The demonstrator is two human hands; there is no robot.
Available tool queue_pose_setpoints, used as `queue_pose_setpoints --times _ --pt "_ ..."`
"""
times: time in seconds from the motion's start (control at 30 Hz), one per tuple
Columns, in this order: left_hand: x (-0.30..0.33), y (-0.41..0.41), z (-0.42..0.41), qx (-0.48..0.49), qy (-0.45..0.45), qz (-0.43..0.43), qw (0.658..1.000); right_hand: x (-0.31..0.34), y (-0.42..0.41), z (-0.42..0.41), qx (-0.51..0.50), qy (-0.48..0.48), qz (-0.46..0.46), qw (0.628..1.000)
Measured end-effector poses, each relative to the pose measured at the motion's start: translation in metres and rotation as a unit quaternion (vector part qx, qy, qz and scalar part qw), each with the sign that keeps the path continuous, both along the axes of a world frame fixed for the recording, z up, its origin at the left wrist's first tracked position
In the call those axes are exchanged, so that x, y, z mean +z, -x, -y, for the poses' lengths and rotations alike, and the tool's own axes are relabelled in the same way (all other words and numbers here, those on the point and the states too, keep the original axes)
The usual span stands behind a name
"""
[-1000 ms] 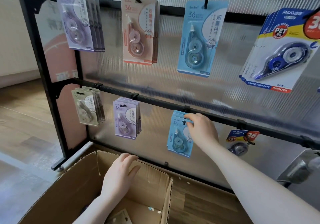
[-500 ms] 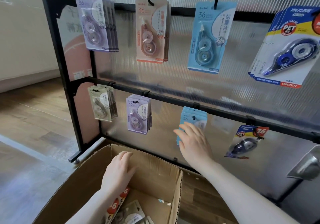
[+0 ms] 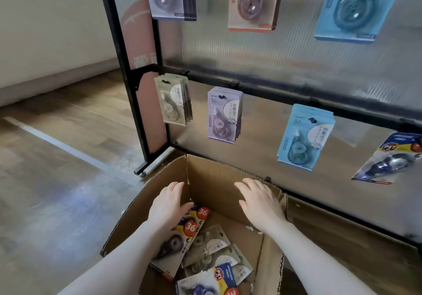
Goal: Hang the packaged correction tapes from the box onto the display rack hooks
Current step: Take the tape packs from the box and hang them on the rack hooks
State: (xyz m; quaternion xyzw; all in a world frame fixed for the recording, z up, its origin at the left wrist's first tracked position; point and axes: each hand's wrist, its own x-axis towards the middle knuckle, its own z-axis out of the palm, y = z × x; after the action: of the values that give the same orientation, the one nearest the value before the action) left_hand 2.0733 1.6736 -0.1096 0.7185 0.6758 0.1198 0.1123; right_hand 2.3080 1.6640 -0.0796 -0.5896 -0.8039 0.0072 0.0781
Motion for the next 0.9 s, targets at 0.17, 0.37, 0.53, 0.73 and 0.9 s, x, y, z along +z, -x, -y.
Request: queue_pose_setpoints --times 0.17,0.37,0.53,0.73,0.9 --pt "-0.024 0.018 0.001 0.016 0.08 0.008 0.997 -0.027 0.021 -0.001 -0.005 0.063 0.011 0.998" --pt "-0.054 0.03 -0.002 -0.009 0.165 -0.013 0.986 -0.055 0.035 -0.003 -0.028 0.118 0.011 0.993" --pt "-0.076 0.034 -0.01 -0.022 0.214 -0.026 0.976 -0.069 0.027 -0.004 -0.052 0.137 0.02 0.989" --pt "-0.103 0.024 -0.019 -0.111 0.257 -0.105 0.954 -0.079 0.018 0.0 -0.076 0.152 0.021 0.985" --pt "-0.119 0.02 -0.035 -0.185 0.265 -0.135 0.937 -0.087 0.017 -0.002 -0.087 0.149 0.015 0.985"
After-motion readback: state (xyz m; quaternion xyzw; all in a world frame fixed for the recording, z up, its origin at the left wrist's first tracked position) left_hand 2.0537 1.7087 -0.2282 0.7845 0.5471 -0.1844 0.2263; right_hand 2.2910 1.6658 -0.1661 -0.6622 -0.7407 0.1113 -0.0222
